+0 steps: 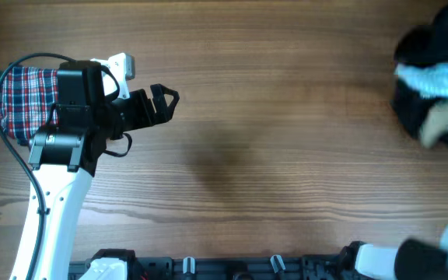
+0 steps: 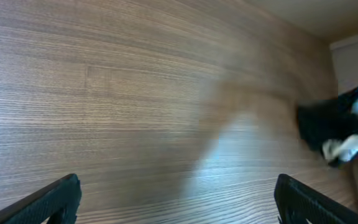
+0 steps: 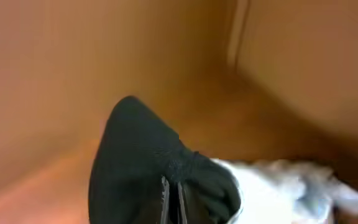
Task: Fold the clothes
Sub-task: 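Grasp the black garment with the right gripper and drag it leftward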
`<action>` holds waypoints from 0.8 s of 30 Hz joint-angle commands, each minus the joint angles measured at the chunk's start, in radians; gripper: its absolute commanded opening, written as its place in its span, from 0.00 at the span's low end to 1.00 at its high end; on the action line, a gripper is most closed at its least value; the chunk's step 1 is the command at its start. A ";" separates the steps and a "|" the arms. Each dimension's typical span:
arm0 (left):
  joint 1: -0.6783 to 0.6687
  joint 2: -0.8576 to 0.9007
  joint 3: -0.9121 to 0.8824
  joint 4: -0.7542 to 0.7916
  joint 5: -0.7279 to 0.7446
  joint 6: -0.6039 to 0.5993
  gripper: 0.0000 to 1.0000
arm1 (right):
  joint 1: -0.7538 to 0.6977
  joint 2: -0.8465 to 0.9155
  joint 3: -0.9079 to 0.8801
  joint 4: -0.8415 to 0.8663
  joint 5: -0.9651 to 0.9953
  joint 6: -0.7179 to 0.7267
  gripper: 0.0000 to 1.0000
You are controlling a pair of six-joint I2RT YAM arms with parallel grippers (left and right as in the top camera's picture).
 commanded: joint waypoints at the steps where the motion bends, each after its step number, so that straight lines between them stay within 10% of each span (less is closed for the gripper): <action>1: -0.005 0.002 0.017 0.002 0.017 -0.008 1.00 | -0.047 -0.072 0.066 0.008 -0.040 -0.036 0.04; 11: -0.005 0.002 0.017 0.001 0.017 -0.008 1.00 | -0.519 -0.045 0.156 0.142 -0.459 0.116 0.04; 18: -0.005 0.002 0.017 0.001 0.017 -0.008 1.00 | -0.452 -0.043 0.157 0.632 -1.153 0.558 0.04; 24: -0.005 0.002 0.017 0.005 0.016 -0.008 1.00 | -0.215 -0.041 0.158 0.996 -1.276 0.850 0.04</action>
